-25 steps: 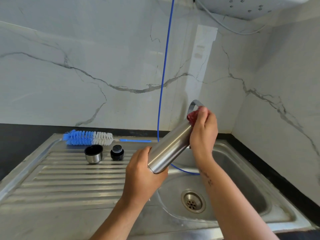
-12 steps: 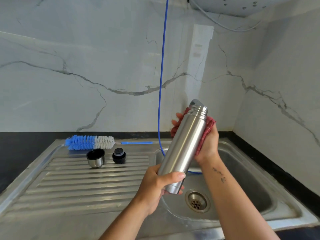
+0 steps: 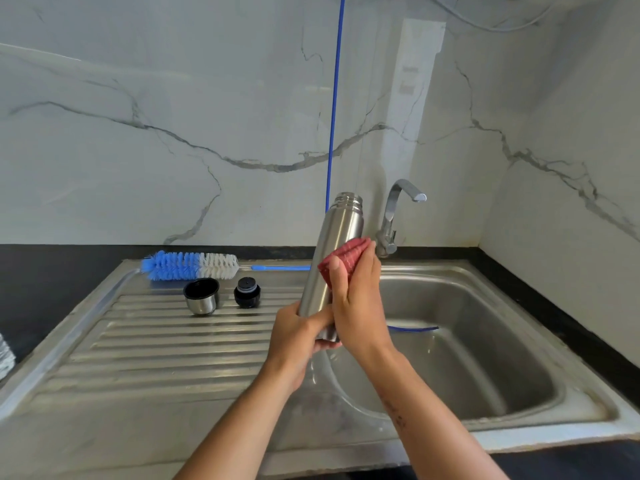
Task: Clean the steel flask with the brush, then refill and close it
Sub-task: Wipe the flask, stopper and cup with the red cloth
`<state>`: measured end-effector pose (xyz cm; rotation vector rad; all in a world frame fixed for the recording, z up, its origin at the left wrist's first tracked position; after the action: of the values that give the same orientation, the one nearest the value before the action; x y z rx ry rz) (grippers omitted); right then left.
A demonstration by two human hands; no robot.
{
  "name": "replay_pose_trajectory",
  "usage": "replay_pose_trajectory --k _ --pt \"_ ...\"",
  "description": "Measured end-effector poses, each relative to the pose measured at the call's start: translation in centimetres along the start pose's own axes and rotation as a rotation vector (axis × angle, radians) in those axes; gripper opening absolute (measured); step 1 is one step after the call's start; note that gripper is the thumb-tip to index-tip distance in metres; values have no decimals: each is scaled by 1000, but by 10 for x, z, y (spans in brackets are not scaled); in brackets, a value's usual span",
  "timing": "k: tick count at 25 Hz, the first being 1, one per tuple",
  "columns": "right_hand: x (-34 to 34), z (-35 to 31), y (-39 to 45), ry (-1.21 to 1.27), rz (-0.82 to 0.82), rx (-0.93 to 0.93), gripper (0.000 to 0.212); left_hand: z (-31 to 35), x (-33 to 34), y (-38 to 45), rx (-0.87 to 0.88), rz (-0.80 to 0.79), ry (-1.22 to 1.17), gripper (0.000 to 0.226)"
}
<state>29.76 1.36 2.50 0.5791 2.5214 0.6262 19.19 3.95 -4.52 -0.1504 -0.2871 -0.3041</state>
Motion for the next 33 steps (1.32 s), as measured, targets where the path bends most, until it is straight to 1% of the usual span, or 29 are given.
replay_pose_trajectory --k 1,2,3,4,5,6,7,8,9,11,13,15,17,18,20,22,24,25,27,29,31,33 --pt "-3 -4 5 -6 10 -24 71 1 1 -1 23 14 33 33" --pt "-10 -5 10 18 43 -31 67 2 1 -1 53 28 82 33" --pt "-21 -7 16 86 112 -12 54 3 1 0 93 31 151 33" --pt "-33 0 22 163 183 59 40 4 4 -1 130 19 226 33" --pt "-44 9 26 250 247 165 40 5 7 -4 159 -1 278 34" --pt "-50 19 26 344 285 315 48 7 10 -7 176 -18 307 34" --pt "-48 31 22 459 286 459 57 7 12 -9 187 -31 316 35" --pt "-44 36 15 537 273 546 62 6 13 -10 191 -38 316 36" --pt "-38 39 7 546 250 576 64 6 12 -10 196 -36 304 36" --pt "-25 32 -8 394 149 502 67 8 8 -8 196 -10 241 36" --pt "-15 22 -16 257 63 309 64 10 4 -4 194 -8 209 34" --pt "-16 15 -18 278 32 192 55 10 7 -4 181 -69 187 34" --pt "-25 13 -17 359 74 149 52 9 12 -2 156 -136 77 39" --pt "-28 13 -21 415 107 163 52 9 13 0 146 -150 2 45" --pt "-20 17 -36 546 136 267 52 9 12 2 131 -139 -169 56" --pt "5 20 -62 624 124 358 59 7 9 4 119 -99 -301 60" --pt "20 16 -73 618 147 382 74 4 8 4 128 -89 -317 68" --pt "21 15 -69 621 176 394 75 3 8 2 141 -94 -310 69" --pt "9 19 -49 644 262 486 60 2 11 -2 172 -93 -294 67" --pt "-1 30 -39 704 327 710 52 4 13 -5 223 -67 -233 64" --pt "2 38 -41 788 322 861 43 2 13 -5 261 -43 -149 63" --pt "12 37 -58 781 282 902 37 0 7 -2 258 2 -97 63"
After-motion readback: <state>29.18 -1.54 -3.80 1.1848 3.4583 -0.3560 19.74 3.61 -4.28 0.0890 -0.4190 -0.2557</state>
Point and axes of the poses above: each hand's wrist, its own y-axis towards the middle knuckle, its own x-axis out of the palm, z = x × y, the point moved 9 cm from there along y, towards the middle knuckle, and after that the axes turned 5 degrees about -x, right-handed, at the moved point
